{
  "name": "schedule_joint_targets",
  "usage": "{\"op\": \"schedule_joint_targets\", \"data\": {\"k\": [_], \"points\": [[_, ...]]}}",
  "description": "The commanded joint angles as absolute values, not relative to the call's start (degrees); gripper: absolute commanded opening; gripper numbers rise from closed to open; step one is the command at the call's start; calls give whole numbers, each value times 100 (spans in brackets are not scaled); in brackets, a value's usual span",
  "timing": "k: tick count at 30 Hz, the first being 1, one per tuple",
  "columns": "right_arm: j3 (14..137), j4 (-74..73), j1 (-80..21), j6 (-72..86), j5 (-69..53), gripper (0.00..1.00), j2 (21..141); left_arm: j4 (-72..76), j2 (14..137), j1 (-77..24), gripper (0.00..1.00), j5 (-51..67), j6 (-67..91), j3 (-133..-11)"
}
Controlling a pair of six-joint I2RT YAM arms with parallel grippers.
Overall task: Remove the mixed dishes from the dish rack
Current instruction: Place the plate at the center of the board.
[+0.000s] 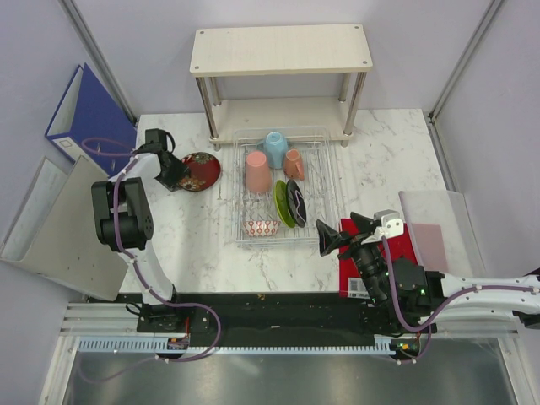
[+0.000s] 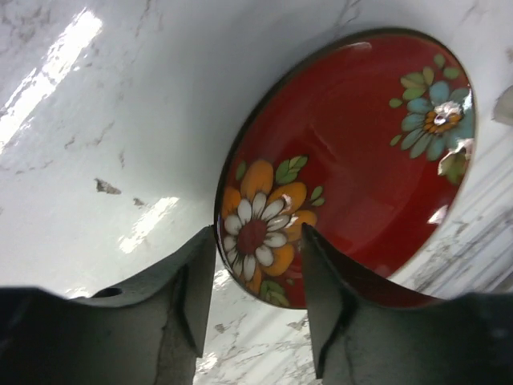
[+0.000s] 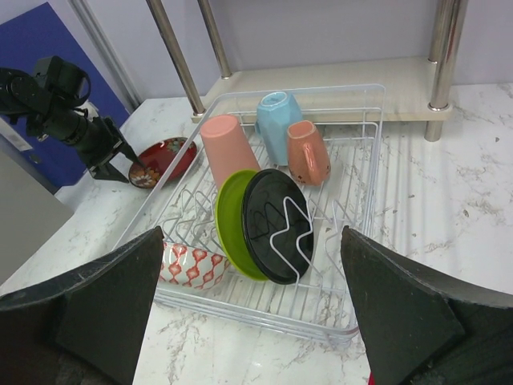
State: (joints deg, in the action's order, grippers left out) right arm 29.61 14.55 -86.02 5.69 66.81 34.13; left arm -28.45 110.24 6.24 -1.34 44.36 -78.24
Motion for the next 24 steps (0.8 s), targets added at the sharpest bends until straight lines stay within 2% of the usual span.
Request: {"op": "schedule_joint_targets", "data": {"k": [1,7,11,17,19,20,24], "points": [[3076,1398,-8578,782,6680,98,3402,-3329,10705,615,60,-26,4342,-7769],[3050,1169,-8587,1055,6732,98,3375,-3831,10513,615,62,219,4368,-7612],[3190,1055,-8569,967,6829,98,3515,-3727,9698,598,62,684,4561,-7111],[4033,239,-8333,1265,7304,98,4769,-3322,8238,326,62,1195,4878,-6811],[4444,19,-7922,1362,6971,98,5148,-3322,7938,212,62,1213,4869,-6873],[4604,-591,-7693,1510,6709,98,5551,-3322,7806,80,62,1213,4843,-6882],[5483,-1660,-6085,2301,4697,95,6625,-3279,7007,-351,62,1353,4641,-6725]]}}
